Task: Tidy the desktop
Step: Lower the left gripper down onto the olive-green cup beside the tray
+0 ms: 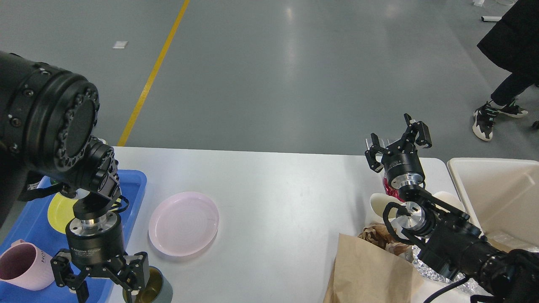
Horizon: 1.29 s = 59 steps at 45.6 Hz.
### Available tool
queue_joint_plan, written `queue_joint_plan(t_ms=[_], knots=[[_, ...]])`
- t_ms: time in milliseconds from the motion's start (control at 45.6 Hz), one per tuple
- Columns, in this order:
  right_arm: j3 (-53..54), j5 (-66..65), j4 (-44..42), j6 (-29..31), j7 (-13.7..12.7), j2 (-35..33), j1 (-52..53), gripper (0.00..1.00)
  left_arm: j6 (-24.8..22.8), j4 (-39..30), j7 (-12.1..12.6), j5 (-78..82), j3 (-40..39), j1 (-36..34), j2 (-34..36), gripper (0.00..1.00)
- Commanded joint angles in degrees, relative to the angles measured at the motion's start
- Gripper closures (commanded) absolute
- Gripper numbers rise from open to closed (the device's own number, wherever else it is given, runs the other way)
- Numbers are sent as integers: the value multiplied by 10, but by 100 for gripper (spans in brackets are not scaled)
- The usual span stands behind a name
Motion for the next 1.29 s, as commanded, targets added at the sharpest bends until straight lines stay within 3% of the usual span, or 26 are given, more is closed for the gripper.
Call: queue_joint_plan(t_ms=[0,504,658,1053,1272], knots=[[0,0,0,0,0,0,0,0,53,-5,28,-1,-1,7,0,15],[0,0,0,0,0,0,-1,0,194,-6,34,-12,-32,51,-1,20],[0,0,0,0,0,0,-1,0,201,-7,35,-12,-43,60,-6,21],[0,0,0,0,0,0,0,0,252,-8,88,-11,-38,94,-7,25],[0,0,0,0,0,0,0,0,291,-8,91,-12,-41,109,-7,25]])
